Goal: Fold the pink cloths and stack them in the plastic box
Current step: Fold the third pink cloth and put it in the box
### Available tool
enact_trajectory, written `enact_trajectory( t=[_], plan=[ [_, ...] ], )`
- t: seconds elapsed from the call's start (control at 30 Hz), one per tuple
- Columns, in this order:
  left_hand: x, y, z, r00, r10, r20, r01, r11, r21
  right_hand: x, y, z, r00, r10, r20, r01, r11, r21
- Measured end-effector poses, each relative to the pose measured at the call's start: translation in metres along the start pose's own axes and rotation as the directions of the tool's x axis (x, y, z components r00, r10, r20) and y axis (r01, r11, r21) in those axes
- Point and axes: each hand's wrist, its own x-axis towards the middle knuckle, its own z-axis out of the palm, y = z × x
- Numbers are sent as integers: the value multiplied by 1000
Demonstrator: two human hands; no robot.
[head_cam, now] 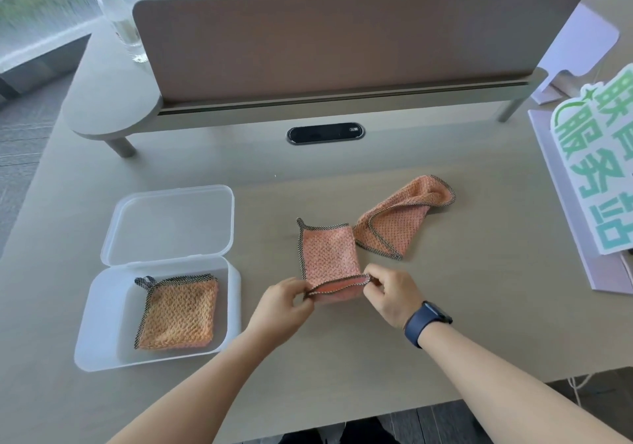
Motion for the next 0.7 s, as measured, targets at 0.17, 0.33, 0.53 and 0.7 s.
enact_trajectory(
  t=[0.17,0.33,0.53,0.7],
  plan=[
    [34,4,-7,978,-211,-2,199,929,-312,31,-4,-3,992,125,0,-124,979,163],
    [68,-7,-3,933,-358,-23,312,842,-440,70,3,1,964,265,4,-264,961,78],
    [92,-13,4,885,-455,-101,398,850,-344,103,11,11,934,356,26,-354,933,-60],
    [101,-13,6,872,-443,-211,412,894,-175,115,16,19,919,395,17,-391,914,-108]
  ],
)
